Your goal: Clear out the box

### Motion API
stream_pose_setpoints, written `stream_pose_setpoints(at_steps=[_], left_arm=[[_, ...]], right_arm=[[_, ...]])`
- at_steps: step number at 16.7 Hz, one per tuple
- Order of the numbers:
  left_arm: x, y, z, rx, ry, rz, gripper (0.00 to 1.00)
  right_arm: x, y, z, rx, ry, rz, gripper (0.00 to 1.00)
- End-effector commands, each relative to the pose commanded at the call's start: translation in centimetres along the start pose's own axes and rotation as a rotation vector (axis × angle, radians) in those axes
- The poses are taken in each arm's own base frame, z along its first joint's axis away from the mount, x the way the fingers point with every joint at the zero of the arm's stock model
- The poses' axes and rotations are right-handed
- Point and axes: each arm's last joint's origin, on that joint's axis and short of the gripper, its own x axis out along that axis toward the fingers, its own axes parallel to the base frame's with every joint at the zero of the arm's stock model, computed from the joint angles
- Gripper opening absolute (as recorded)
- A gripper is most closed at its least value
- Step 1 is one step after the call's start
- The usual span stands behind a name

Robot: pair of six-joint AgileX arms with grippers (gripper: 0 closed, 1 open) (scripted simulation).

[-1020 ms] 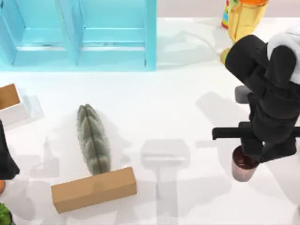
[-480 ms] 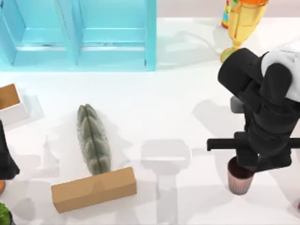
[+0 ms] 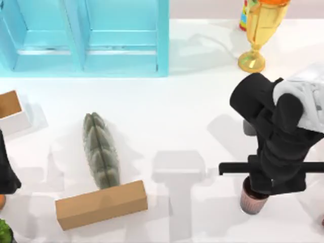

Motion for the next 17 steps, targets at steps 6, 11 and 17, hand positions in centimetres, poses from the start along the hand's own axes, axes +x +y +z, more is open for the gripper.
stream_pose_setpoints(at_steps=[6,11,17], left_arm=[[0.00,0.00,0.00,0.000,0.000,0.000,1.00],[0.00,0.00,0.00,0.000,0.000,0.000,1.00],[0.00,0.00,0.00,0.000,0.000,0.000,1.00]], right_arm=[[0.00,0.00,0.00,0.000,0.000,0.000,0.23],[0.00,0.00,0.00,0.000,0.000,0.000,0.60],[0.00,0.00,0.00,0.000,0.000,0.000,1.00]])
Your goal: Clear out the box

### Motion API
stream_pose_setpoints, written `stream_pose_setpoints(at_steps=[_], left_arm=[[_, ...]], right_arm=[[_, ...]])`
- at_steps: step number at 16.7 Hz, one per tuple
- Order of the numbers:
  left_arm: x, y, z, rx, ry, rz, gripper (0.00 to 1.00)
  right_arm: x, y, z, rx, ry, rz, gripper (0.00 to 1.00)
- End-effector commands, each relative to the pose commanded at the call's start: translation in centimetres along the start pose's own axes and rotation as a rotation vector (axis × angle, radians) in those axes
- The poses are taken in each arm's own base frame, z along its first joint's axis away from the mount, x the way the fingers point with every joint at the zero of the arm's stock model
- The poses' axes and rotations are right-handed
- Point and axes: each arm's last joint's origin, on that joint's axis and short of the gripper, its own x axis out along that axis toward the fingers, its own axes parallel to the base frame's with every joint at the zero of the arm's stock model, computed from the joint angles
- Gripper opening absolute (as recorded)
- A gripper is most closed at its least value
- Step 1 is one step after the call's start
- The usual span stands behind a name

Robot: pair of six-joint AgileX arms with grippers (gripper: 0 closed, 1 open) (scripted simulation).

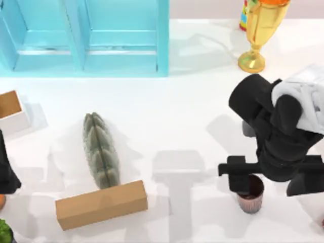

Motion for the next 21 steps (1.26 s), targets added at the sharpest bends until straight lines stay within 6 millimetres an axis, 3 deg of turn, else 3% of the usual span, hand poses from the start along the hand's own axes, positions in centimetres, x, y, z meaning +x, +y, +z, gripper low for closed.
stream_pose_setpoints(at_steps=[10,13,18,21], left_arm=[[0.0,0.0,0.0,0.000,0.000,0.000,1.00],[0.0,0.0,0.0,0.000,0.000,0.000,1.00],[0.0,0.0,0.0,0.000,0.000,0.000,1.00],[0.0,0.0,0.0,0.000,0.000,0.000,1.00]], right_arm=[[-0.4,0.0,0.1,0.001,-0.002,0.001,1.00],[-2.9,0.2,0.5,0.001,0.000,0.000,1.00],[-8.6,-0.4,0.2,0.001,0.010,-0.007,1.00],[-10.0,-0.6,0.1,0.002,-0.001,0.000,1.00]])
